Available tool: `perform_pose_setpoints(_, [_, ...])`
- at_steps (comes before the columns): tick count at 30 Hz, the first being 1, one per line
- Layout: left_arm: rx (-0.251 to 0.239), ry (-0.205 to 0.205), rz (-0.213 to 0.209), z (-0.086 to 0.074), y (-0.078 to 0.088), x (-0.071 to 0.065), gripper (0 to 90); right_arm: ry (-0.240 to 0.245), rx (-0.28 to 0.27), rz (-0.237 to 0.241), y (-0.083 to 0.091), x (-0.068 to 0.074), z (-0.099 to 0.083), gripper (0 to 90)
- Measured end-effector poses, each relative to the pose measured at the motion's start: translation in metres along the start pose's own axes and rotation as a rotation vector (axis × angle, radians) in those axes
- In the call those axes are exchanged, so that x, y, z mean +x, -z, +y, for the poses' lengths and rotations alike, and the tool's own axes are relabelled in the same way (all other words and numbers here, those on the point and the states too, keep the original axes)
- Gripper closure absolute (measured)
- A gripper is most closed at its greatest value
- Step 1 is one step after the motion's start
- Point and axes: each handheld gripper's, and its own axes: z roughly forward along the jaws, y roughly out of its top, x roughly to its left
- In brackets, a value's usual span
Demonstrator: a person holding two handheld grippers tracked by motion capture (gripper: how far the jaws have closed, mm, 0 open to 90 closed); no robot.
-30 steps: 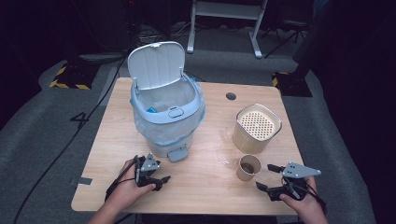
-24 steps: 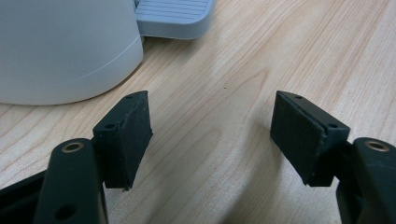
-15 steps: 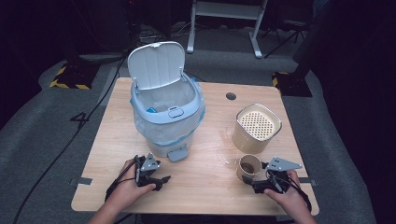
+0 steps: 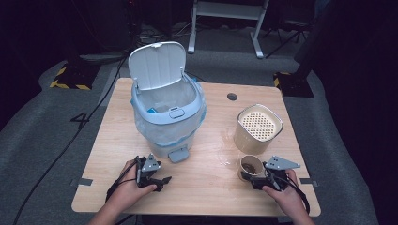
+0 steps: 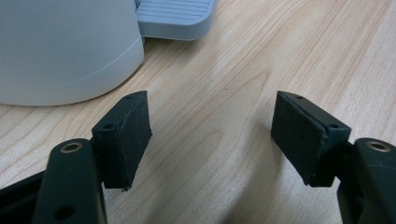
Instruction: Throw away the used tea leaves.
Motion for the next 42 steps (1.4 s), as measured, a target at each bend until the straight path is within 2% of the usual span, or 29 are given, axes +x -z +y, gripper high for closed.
perform_pose_setpoints(6, [0.000, -0.001, 0.000, 0.000, 0.000, 0.000, 28.7, 0.011, -0.002, 0.023, 0.004, 0.001, 0.004, 29.7])
perform_pose_setpoints(14, [0.001, -0.002, 0.004, 0.000, 0.000, 0.000, 28.6, 0.034, -0.022, 0.066, 0.019, 0.004, 0.019, 29.8])
perform_pose_setpoints(20, [0.000, -0.001, 0.004, 0.000, 0.000, 0.000, 28.6, 0.063, -0.039, 0.073, 0.030, 0.006, 0.033, 29.9])
perform_pose_setpoints(25, [0.000, -0.001, 0.004, 0.000, 0.000, 0.000, 28.6, 0.058, -0.043, 0.087, 0.038, 0.002, 0.046, 30.2])
perform_pose_setpoints(32, [0.000, 0.000, 0.003, 0.000, 0.000, 0.000, 28.6, 0.079, -0.051, 0.097, 0.047, -0.003, 0.065, 30.6])
perform_pose_setpoints(42, [0.000, 0.001, 0.001, 0.000, 0.000, 0.000, 28.6, 0.094, -0.074, 0.088, 0.060, -0.014, 0.091, 31.0])
